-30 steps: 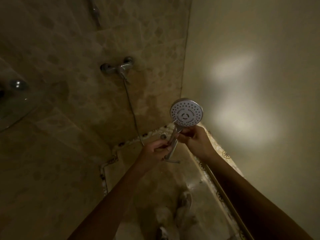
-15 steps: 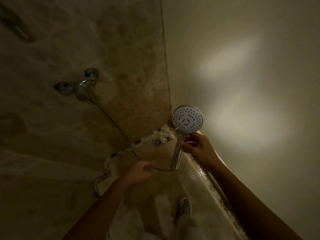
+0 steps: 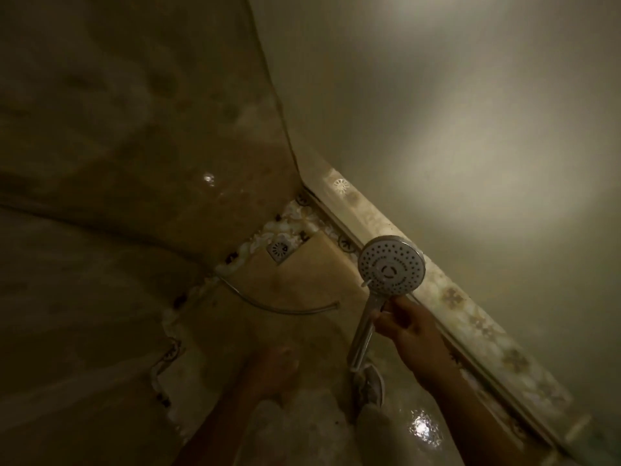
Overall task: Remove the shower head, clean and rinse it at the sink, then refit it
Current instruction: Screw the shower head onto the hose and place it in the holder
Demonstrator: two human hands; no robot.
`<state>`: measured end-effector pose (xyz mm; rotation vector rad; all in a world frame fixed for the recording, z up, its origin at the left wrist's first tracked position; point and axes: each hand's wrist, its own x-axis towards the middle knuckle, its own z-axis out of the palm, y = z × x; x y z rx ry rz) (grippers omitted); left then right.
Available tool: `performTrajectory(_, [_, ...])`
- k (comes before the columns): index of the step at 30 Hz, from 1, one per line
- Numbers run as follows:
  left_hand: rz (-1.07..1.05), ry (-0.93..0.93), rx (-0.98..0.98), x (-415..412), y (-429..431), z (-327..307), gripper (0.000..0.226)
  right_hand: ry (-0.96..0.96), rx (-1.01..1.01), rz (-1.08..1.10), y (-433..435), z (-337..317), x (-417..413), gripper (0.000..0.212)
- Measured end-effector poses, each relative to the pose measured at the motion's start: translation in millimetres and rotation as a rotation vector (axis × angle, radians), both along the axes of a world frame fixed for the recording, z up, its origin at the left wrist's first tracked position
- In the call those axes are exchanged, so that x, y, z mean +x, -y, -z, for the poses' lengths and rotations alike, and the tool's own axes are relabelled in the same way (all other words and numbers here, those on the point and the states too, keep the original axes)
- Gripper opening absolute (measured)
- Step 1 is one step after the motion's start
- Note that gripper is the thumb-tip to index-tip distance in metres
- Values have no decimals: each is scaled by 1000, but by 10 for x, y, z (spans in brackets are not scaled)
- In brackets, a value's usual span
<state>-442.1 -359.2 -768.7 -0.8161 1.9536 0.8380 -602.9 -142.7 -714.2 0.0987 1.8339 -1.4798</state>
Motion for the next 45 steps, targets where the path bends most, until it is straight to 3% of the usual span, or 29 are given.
performTrajectory(9, [171, -96, 12, -320, -129, 2903, 42, 203, 133, 282, -174, 2446, 868, 10])
performTrajectory(12, [197, -135, -43, -332, -153, 3821, 53, 240, 159, 297, -263, 3099, 1168, 17])
performTrajectory(18, [379, -223, -216, -532, -456, 5091, 42, 388, 121, 331, -348, 3958, 1382, 13])
performTrajectory(22, [437, -327, -408, -577, -520, 5562, 38, 445, 97, 334, -299, 4211, 1382, 18])
performTrajectory(28, [546, -342, -488, -672, -450, 5577, 27, 371, 162, 268, -206, 4165, 1247, 22])
performTrajectory(32, [683, -202, -355, -705, -338, 5484, 39, 349, 173, 255, -63, 3925, 1064, 28])
performTrajectory(35, [321, -215, -170, -687, -215, 5118, 36, 264, 208, 230, 10, 3662, 867, 22])
performTrajectory(38, [-67, -423, -5, -652, -91, 4365, 22, 134, 230, 212, 138, 3241, 627, 13])
performTrajectory(41, [-194, -533, 102, -582, 64, 3435, 9, 80, 157, 232, 342, 2668, 341, 18])
performTrajectory(44, [-280, -585, 166, -557, 236, 2536, 32, -5, 56, 230, 613, 1937, -6, 24])
performTrajectory(45, [-304, -606, 190, -555, 291, 2212, 30, -38, 29, 229, 705, 1684, -106, 22])
